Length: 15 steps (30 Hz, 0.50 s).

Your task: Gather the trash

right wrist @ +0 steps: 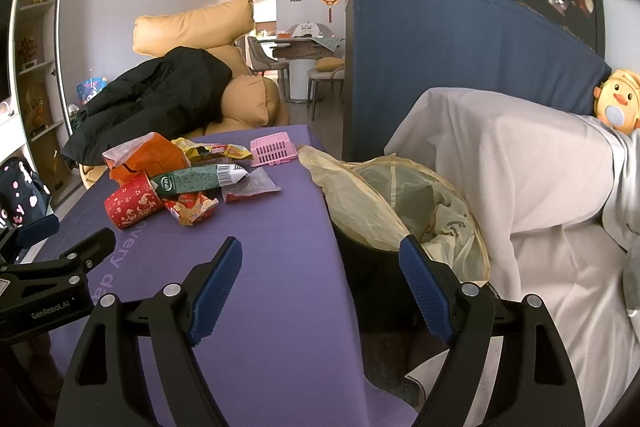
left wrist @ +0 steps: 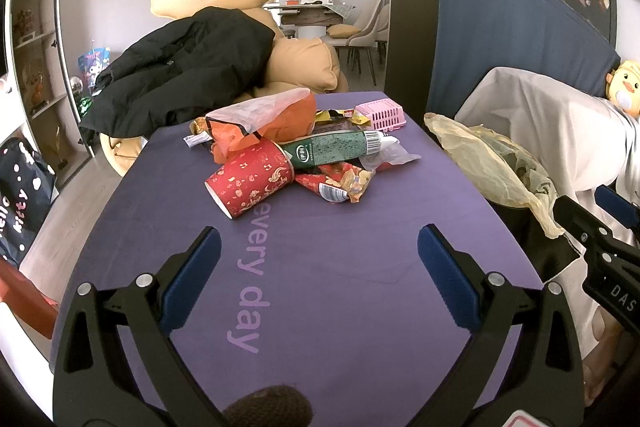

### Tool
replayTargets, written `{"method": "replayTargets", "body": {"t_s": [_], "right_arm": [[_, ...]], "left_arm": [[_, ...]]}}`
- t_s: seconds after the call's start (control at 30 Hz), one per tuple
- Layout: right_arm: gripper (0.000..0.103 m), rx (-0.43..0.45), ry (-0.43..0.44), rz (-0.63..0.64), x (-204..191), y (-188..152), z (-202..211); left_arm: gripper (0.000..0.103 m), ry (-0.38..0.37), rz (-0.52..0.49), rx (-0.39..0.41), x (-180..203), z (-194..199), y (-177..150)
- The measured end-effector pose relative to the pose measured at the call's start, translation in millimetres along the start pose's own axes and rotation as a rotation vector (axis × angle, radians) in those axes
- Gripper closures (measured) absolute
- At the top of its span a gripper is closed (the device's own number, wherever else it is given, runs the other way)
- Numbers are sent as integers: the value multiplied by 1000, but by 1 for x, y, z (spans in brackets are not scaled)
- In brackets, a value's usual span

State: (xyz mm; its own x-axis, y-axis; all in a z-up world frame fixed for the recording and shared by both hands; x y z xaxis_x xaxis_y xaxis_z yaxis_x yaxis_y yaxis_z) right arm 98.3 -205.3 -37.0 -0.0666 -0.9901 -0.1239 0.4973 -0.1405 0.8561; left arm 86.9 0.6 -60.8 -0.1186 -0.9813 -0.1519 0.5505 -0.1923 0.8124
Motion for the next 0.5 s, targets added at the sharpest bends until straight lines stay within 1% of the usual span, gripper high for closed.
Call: {"method": "replayTargets", "body": {"t_s": [0.5], "right_arm": [[26,0,0,-1,1,0,0]], "left_arm": [[8,-2,2,-1,-1,0,0]]}}
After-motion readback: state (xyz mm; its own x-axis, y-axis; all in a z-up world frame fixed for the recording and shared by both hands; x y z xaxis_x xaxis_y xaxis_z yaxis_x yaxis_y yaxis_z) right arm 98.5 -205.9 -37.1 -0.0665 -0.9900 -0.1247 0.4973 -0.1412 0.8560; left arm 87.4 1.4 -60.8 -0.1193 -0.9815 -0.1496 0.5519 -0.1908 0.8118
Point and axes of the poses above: each gripper's, at about its wrist camera, not at the fingertips, and z roughly against the way its jaws point, x to its right, y to its top, the point moved 10 cm from there along -z, roughly the way its jaws point, and after that the axes turned 9 degrees about -z, right-handed, at the moved point
